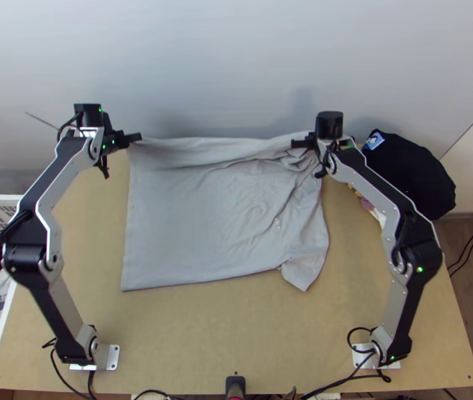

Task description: Fold the t-shirt

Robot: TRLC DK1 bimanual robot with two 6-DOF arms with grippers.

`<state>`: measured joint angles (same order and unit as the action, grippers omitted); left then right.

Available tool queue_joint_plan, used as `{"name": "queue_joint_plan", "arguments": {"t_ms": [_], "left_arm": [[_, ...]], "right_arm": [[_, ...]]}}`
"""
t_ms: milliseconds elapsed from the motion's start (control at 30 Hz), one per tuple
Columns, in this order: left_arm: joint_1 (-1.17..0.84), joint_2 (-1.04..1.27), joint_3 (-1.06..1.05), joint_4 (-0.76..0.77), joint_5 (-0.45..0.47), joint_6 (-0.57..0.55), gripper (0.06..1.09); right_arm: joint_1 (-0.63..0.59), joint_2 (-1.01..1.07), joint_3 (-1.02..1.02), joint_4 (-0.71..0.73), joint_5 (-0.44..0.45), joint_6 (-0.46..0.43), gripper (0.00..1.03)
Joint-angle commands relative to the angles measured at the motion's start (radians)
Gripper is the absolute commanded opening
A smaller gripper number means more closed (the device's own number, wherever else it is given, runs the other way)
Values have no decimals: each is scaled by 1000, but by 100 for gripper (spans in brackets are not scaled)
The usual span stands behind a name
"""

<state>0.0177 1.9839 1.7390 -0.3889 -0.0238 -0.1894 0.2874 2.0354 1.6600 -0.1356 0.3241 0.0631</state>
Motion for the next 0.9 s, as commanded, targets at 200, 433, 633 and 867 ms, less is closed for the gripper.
{"name": "queue_joint_plan", "arguments": {"t_ms": [200, 433, 633, 867], "left_arm": [[5, -310, -450, 88, 22, 22, 10], [-16, -456, -644, 93, 24, 22, 10], [-44, -556, -806, 125, 24, 21, 10], [-38, -631, -970, 189, 24, 27, 10]], "right_arm": [[-1, -239, -327, -45, -103, 27, 3], [-5, -336, -490, -78, -137, 27, 3], [4, -399, -586, -101, -157, 27, 3], [21, -481, -683, -107, -180, 26, 3]]}}
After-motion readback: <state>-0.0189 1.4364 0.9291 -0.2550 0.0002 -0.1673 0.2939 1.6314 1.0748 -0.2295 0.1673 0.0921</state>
